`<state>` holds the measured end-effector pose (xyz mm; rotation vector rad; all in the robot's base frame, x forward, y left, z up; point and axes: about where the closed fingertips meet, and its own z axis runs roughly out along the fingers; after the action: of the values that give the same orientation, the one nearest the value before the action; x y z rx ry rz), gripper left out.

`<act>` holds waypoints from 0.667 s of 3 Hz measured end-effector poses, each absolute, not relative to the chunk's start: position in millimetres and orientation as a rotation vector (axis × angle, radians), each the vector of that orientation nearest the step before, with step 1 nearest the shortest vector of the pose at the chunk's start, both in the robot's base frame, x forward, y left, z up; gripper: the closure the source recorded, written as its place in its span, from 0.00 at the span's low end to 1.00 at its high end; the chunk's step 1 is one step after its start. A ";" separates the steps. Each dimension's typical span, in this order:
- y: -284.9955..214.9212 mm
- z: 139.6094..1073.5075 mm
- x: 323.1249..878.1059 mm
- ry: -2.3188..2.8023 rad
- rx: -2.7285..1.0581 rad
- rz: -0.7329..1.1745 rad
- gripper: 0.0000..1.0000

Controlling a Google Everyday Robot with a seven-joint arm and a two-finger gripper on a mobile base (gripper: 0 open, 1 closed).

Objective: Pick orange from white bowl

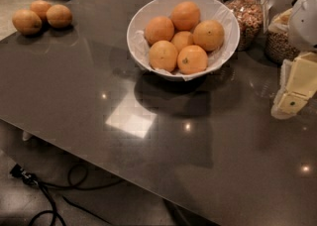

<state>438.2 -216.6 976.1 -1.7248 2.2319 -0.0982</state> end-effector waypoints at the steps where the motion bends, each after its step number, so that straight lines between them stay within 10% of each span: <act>1: -216.4 976.4 438.4 2.231 -1.724 -0.099 0.00; 2: -186.2 976.1 472.1 2.144 -1.743 -0.070 0.00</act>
Offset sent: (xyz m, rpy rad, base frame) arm 0.0899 0.0802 -0.0032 0.1176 -0.0860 0.1415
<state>472.1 -186.2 976.1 -1.7429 2.1439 -0.0697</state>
